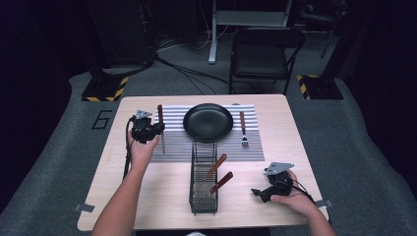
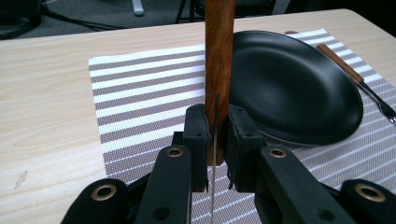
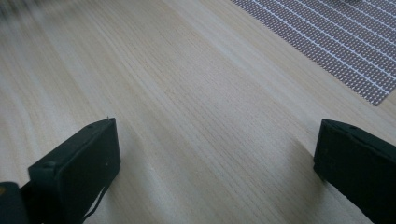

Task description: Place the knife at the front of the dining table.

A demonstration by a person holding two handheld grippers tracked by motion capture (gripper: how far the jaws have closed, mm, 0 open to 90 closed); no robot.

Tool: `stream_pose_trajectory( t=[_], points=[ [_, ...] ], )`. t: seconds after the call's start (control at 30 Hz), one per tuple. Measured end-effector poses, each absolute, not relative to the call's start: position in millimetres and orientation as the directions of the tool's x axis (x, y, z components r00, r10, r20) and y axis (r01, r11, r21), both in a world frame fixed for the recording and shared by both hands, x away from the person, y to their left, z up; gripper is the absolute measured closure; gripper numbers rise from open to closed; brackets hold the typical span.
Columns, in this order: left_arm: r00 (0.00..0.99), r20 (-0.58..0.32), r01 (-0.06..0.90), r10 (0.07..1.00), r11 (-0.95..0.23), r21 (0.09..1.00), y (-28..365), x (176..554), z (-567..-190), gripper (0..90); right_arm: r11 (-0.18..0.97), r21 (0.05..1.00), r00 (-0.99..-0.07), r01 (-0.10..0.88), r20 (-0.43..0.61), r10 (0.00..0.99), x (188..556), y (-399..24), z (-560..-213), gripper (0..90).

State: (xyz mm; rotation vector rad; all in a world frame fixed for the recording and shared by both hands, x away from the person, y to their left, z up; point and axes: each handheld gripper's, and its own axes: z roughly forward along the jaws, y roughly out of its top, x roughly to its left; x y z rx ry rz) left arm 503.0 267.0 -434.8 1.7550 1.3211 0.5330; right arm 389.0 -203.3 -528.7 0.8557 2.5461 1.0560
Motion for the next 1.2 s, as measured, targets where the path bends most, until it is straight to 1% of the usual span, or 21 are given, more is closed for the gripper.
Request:
stream_pose_trajectory(
  t=[0.23,0.37,0.67,0.9,1.2],
  points=[
    [0.338,-0.167,0.588,0.926,-0.069,0.806,265.2,518.5,-439.8,79.9,0.564,0.71,-0.795,0.422,-0.01,0.607,389.1,-203.3,-528.7,0.0],
    [0.313,-0.216,0.596,0.925,-0.014,0.803,265.2,526.7,-447.9,80.0,0.564,0.71,-0.795,0.422,-0.009,0.607,389.1,-203.3,-528.7,0.0],
    [0.273,-0.249,0.606,0.929,0.035,0.795,261.8,540.1,-461.1,80.0,0.565,0.709,-0.796,0.422,-0.009,0.606,389.2,-203.4,-528.7,0.0],
    [0.251,-0.232,0.631,0.94,0.023,0.776,255.9,553.2,-465.0,80.0,0.565,0.709,-0.796,0.422,-0.009,0.605,389.2,-203.4,-528.7,0.0],
    [0.179,-0.303,0.658,0.936,0.115,0.744,262.1,565.7,-483.9,80.0,0.557,0.711,-0.791,0.428,-0.003,0.612,388.9,-202.9,-528.7,0.0]
  ],
)
